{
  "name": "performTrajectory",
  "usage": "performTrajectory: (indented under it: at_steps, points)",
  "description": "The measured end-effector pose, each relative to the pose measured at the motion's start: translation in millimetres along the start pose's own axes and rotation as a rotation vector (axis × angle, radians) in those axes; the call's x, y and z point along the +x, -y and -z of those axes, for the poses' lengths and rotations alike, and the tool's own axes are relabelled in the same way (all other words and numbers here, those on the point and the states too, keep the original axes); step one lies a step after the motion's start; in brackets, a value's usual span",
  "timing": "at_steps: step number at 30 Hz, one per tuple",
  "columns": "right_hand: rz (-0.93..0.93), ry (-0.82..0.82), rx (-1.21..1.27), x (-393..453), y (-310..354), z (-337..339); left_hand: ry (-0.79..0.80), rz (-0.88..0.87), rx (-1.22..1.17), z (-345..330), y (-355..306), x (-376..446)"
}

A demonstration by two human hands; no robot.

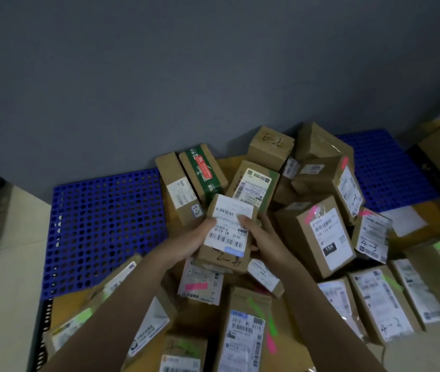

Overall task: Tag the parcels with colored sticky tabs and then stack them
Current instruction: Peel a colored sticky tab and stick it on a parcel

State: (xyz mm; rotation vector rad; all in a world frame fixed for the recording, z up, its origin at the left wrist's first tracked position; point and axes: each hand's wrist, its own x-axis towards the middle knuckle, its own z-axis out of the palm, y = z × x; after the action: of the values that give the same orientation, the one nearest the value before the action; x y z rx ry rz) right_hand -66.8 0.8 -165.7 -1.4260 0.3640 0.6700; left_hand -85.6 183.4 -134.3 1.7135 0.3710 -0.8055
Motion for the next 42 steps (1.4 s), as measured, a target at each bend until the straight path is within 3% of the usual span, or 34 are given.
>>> performTrajectory:
  at_steps: [4, 7, 11, 14, 18, 22, 27, 29, 32, 35, 38, 42]
  points:
    - [-0.010, -0.072, 0.294, -12.7, -21.7, 4.9, -0.125, -0.020, -0.182, 5.9, 11.3, -9.1]
    - [0.013, -0.086, 0.429, -19.7, -25.1, -3.6, 0.025, -0.028, -0.290, -3.8, 14.6, -16.4]
    - [0.031, -0.031, 0.289, -39.9, -19.1, -6.2, -0.065, -0.126, -0.272, 1.9, 5.5, -20.7]
    - [0.159, 0.030, 0.160, -51.8, -4.9, 10.1, -0.011, -0.178, -0.048, 21.3, -9.4, -28.7]
    - [0.151, 0.176, -0.057, -56.1, 9.3, 6.1, 0.000, -0.198, 0.104, 35.0, -20.2, -30.7]
    - [0.110, 0.154, -0.162, -57.3, -7.6, -7.8, -0.158, -0.167, 0.071, 27.8, -4.0, -24.6]
    - [0.056, 0.137, -0.330, -59.8, -44.4, -18.5, -0.177, -0.043, 0.219, 4.8, 24.0, -14.5]
    - [0.062, 0.062, -0.412, -62.7, -56.4, -10.7, -0.176, -0.058, 0.265, 1.4, 30.0, -9.3]
    - [0.202, -0.232, -0.463, -79.7, -66.6, 19.1, -0.203, -0.122, 0.326, 0.2, 36.8, -3.5]
    - [0.249, -0.438, -0.719, -107.5, -87.9, 50.0, -0.404, -0.263, 0.522, -8.9, 38.9, -4.5]
    - [0.127, -0.411, -0.927, -112.1, -136.3, 65.5, -0.613, -0.461, 0.791, -29.1, 37.2, -15.7]
    - [-0.046, -0.357, -1.001, -106.1, -187.8, 66.4, -0.493, -0.575, 0.941, -62.6, 43.3, -29.6]
